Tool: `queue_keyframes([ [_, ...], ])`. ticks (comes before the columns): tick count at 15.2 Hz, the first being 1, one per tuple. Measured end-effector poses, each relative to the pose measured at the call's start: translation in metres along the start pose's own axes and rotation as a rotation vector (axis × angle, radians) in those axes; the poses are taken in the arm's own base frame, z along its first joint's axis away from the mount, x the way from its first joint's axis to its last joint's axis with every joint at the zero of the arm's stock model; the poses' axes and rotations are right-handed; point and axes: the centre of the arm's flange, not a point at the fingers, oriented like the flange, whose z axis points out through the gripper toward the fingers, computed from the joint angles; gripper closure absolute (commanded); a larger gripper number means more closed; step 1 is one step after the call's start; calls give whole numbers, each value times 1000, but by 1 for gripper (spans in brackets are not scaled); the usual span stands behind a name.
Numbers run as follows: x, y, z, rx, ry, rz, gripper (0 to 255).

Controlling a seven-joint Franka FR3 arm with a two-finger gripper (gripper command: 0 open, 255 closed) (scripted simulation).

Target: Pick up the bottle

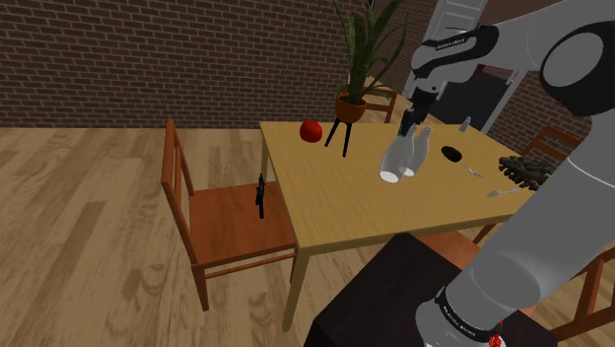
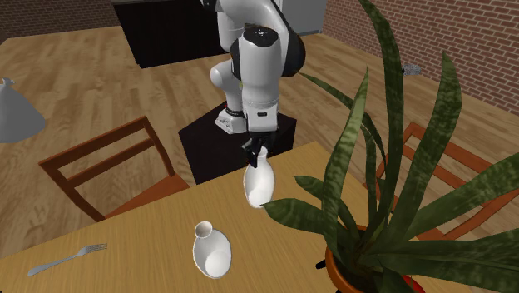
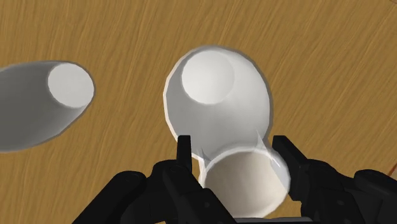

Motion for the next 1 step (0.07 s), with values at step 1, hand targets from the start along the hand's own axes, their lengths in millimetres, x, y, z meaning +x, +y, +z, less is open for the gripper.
queue_keyframes([
  [1, 0, 0, -3, 0, 0, 0, 255],
])
